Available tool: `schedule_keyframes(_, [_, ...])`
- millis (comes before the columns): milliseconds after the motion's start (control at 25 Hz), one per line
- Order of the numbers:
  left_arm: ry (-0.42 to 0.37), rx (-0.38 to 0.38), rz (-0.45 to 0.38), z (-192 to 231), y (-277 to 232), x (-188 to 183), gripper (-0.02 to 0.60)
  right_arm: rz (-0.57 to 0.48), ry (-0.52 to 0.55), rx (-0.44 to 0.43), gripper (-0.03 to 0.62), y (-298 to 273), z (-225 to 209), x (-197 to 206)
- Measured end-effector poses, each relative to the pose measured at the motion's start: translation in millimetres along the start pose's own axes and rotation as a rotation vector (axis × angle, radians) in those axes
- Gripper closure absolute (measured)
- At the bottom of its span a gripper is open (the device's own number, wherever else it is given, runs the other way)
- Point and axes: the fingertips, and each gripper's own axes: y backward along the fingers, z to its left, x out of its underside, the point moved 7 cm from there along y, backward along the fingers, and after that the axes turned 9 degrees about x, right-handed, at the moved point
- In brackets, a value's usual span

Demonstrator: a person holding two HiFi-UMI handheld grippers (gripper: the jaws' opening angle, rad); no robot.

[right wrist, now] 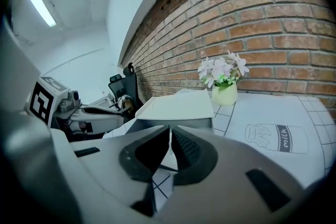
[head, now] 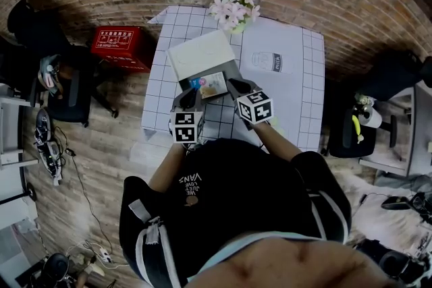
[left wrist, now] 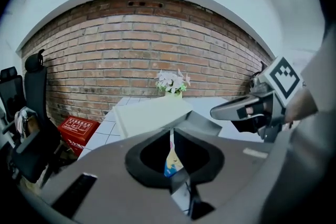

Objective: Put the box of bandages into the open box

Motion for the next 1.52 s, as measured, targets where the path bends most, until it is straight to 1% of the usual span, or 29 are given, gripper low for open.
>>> schedule_keyframes(240, [0.015, -0.033, -0.074, -12, 12, -2, 0.569, -0.050, -0.014, -0.029, 0.585, 16, -2, 0])
schedule_keyframes(560, [0.034, -0.069, -0.124, -34, 26, 0, 0.569, -0.077, -0.006, -0.083, 0.586, 35, -4, 7])
schedule_keyframes(920, [0.040, -0.111, -0.149, -60, 38, 7, 0.570, -0.105, 0.009, -0.126, 0.589, 57, -11, 13])
schedule_keyframes(1160, [0.078, -0.132, -0.172, -76, 44, 16, 0.571, -0.096, 0.014, -0.152, 0.589, 71, -19, 26])
schedule_keyframes(1520, [0.129, -0.191, -0.220, -107, 56, 23, 0.571, -0.112, 0.017, -0.193, 0.589, 97, -32, 37])
